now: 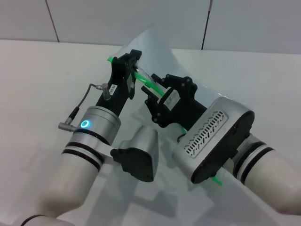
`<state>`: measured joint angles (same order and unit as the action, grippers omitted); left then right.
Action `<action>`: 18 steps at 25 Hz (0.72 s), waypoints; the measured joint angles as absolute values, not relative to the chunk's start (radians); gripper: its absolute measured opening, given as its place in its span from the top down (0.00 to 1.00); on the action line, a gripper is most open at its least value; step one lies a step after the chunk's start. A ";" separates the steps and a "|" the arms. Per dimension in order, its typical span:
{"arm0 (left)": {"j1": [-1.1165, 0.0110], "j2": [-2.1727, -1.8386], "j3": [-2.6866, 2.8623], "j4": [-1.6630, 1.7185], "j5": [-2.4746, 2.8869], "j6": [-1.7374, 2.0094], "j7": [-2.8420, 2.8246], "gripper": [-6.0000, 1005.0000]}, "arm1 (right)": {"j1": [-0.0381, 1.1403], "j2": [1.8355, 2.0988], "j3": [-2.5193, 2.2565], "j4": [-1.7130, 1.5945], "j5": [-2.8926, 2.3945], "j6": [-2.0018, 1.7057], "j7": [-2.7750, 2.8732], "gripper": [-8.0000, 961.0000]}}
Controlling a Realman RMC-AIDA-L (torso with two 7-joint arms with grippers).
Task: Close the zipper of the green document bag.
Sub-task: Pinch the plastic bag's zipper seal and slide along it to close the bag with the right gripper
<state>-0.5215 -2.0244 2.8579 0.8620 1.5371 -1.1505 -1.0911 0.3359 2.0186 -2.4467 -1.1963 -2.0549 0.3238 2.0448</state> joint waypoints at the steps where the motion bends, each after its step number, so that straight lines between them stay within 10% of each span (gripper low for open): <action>1: -0.522 -2.024 2.858 0.862 1.537 -1.151 -1.091 0.94 | 0.336 2.019 -2.447 -1.196 -2.055 0.324 2.045 0.74; 18: -0.521 -2.023 2.859 0.863 1.551 -1.151 -1.089 0.94 | 0.336 2.019 -2.445 -1.198 -2.054 0.324 2.045 0.78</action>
<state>-0.5215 -2.0232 2.8593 0.8630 1.5512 -1.1506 -1.0891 0.3360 2.0187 -2.4454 -1.1980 -2.0543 0.3237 2.0448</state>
